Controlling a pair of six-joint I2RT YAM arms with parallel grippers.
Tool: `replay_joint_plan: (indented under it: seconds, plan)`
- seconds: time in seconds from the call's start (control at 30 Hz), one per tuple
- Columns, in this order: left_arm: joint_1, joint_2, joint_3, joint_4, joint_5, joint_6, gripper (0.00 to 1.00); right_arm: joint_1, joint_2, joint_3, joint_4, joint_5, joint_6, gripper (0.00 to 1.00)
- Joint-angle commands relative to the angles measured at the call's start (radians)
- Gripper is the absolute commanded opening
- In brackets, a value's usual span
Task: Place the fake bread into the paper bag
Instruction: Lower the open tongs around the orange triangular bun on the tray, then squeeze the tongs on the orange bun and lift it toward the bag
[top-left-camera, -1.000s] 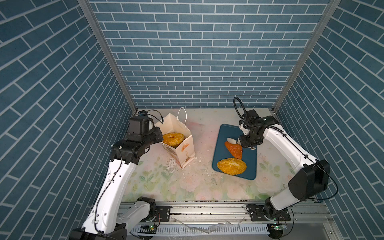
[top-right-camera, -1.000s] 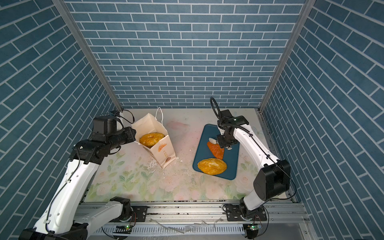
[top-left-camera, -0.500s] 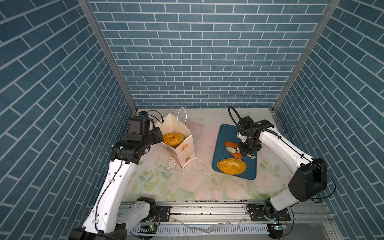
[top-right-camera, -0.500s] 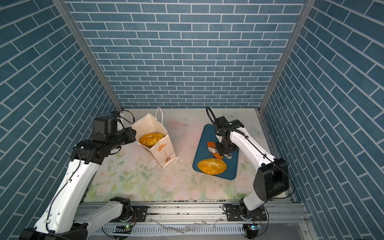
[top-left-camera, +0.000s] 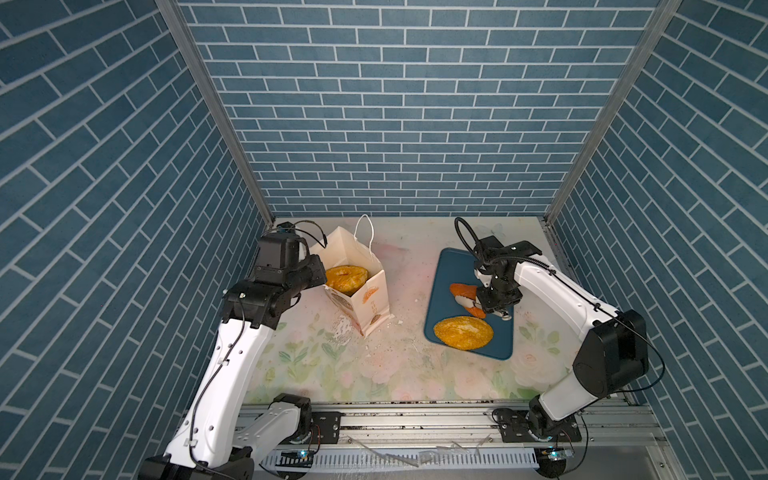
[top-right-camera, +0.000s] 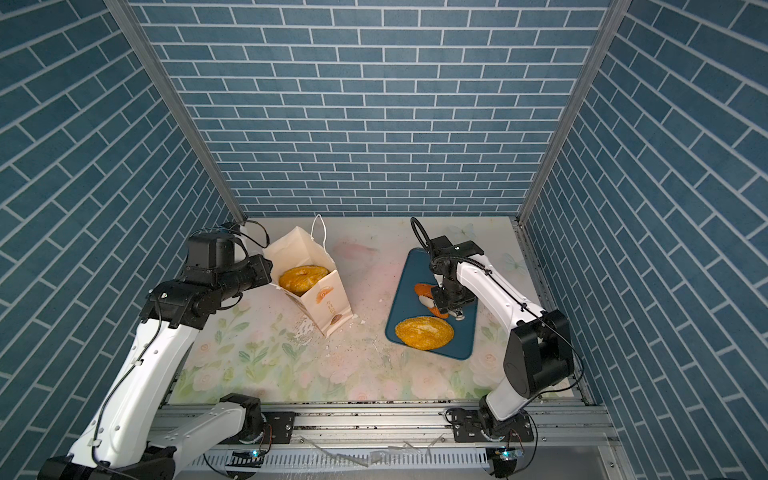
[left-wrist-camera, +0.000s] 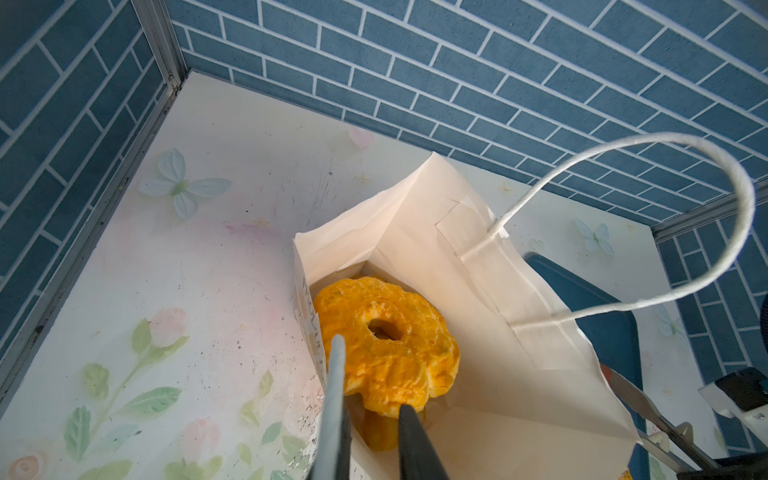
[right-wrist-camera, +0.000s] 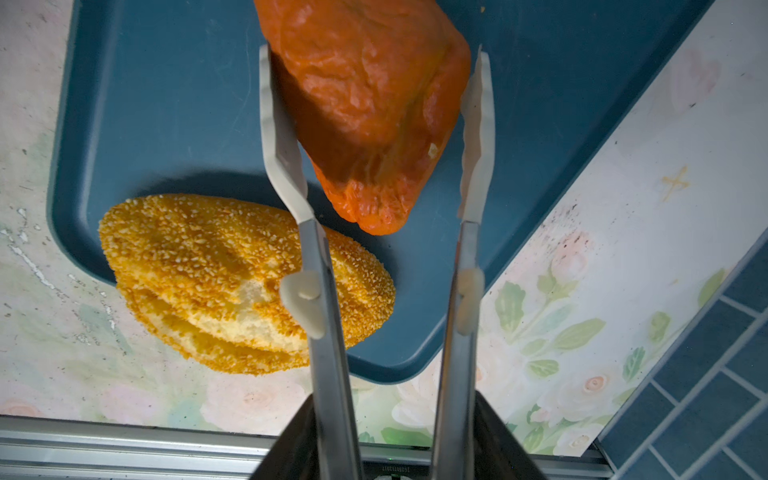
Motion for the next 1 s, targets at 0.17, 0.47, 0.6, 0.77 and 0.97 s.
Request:
replay_joint_plan:
  seconds: [0.17, 0.47, 0.6, 0.77, 0.97]
  plan:
    - [-0.006, -0.017, -0.017, 0.004, -0.004, -0.001, 0.23, 0.003, 0.010, -0.026, 0.039, -0.015, 0.036, 0.47]
    - [-0.006, -0.022, -0.014, 0.005, -0.001, 0.006, 0.23, 0.005, -0.061, 0.029, 0.020, 0.046, 0.027, 0.31]
    - [-0.006, -0.026, -0.017, 0.009, 0.001, 0.004, 0.23, 0.005, -0.092, 0.048, 0.004, 0.049, 0.020, 0.29]
    - [-0.005, -0.029, -0.013, 0.009, 0.003, 0.005, 0.24, 0.005, -0.129, 0.068, -0.009, 0.048, 0.013, 0.27]
    - [-0.005, -0.022, -0.005, 0.004, 0.005, 0.006, 0.24, 0.005, -0.174, 0.078, -0.002, 0.017, 0.010, 0.27]
